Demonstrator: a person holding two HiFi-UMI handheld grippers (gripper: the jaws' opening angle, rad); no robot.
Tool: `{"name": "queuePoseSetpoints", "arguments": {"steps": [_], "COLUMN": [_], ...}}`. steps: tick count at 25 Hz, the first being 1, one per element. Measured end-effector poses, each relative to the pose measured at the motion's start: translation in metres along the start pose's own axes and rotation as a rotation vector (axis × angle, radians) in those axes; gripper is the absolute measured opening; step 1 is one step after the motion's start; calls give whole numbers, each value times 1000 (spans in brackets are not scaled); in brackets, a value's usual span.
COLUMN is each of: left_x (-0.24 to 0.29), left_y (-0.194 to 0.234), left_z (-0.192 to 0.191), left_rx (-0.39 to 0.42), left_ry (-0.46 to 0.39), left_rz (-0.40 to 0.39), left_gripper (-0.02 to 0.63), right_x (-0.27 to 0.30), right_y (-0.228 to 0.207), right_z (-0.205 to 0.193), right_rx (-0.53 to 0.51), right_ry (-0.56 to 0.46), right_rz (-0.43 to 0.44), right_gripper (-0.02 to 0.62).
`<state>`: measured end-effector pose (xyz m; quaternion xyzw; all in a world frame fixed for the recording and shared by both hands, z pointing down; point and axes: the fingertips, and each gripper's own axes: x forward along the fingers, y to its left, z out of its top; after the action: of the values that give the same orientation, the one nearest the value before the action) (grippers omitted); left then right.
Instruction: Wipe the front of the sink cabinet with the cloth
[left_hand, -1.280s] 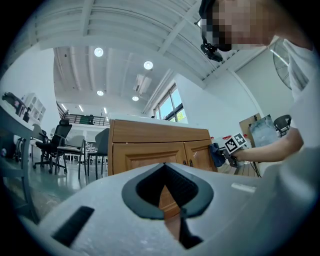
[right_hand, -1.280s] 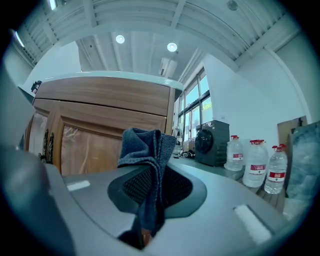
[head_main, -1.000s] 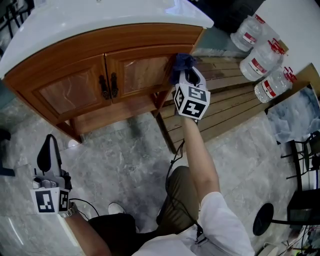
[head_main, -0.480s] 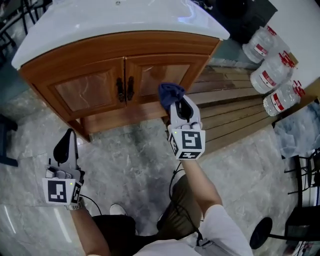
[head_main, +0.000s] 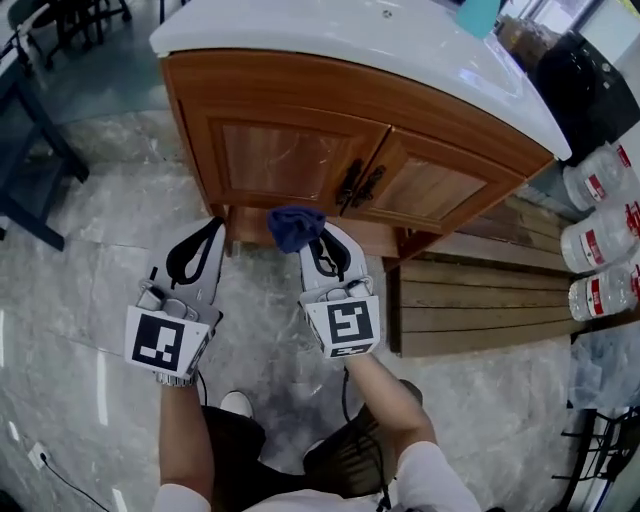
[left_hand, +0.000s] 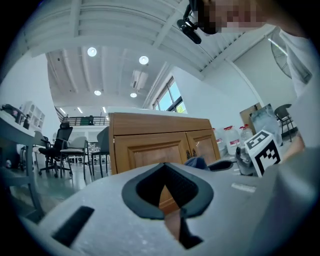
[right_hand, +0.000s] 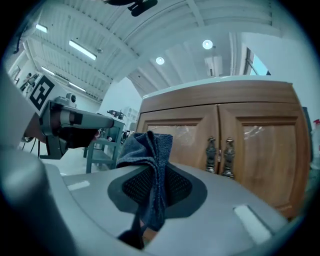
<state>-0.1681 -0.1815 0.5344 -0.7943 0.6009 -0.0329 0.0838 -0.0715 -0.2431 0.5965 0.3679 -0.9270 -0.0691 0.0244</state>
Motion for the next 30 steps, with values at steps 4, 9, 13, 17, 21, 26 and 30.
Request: {"name": "queuePoseSetpoints", "arguments": {"steps": [4, 9, 13, 17, 21, 26, 30], "left_x": [-14, -28, -34, -35, -35, -36, -31], "left_y": [23, 49, 58, 60, 61, 64, 59], "left_z": [6, 8, 9, 9, 10, 10, 8], "left_rx": [-44, -118, -135, -136, -137, -149, -144], "left_ry": [-26, -55, -61, -61, -65, -67, -60], "left_rz": [66, 147, 171, 178, 174, 176, 150], "left_gripper": [0, 2, 2, 2, 0, 0, 2], "right_x": [41, 93, 125, 150, 159, 154, 139], "right_y": [51, 91, 108, 109, 105, 97, 70], "right_z": [5, -7, -13, -17, -21, -19, -25], "right_rx": [-9, -13, 31, 94, 131, 106, 77], "right_ry": [-10, 29, 51, 62, 56, 40, 51], "right_rz": [111, 170, 173, 144, 118, 82, 5], "right_gripper": [69, 69, 69, 69, 69, 69, 69]}}
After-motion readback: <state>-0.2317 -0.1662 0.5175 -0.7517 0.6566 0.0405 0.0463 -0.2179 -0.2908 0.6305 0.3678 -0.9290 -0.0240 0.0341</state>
